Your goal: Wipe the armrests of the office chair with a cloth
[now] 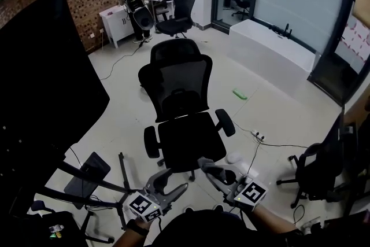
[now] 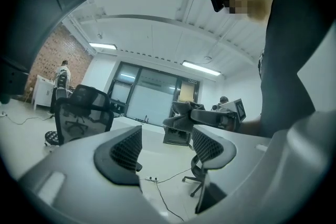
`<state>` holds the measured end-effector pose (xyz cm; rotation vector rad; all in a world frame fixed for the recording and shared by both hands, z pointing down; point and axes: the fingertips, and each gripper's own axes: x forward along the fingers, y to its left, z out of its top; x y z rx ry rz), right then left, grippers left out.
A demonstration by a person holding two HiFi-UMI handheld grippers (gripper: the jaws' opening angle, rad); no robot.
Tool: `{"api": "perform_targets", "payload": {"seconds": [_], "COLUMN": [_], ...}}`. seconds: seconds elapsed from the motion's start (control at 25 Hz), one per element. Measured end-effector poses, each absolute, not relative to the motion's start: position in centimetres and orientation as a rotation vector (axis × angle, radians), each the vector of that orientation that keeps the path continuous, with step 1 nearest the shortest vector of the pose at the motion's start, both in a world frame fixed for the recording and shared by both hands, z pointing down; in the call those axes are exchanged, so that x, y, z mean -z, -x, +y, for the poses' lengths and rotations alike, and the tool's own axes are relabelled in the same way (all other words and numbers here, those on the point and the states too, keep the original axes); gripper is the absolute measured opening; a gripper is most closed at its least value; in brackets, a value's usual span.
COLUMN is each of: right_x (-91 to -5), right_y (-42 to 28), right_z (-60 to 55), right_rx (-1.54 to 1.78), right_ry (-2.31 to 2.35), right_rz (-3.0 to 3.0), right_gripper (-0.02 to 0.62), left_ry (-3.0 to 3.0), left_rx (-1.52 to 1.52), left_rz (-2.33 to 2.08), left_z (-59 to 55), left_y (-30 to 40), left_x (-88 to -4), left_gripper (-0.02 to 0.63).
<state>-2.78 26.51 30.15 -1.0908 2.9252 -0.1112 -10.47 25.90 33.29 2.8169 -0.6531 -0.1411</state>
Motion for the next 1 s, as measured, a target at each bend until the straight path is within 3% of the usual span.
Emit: {"api": "perform_targets", "payload": {"seconds": [1.0], "right_x": [-28.5], "right_y": [-3.2], "right_z": [30.4], "right_rx": [0.103], "right_ry": [0.963], "right_rz": [2.927], "right_gripper": [0.036], "left_ry": [-2.876], "left_rx": [0.179], "left_rz": [-0.741], "left_z": [29.7], "left_y": [5.1], "left_x": [-29.9], "left_gripper": [0.318]}}
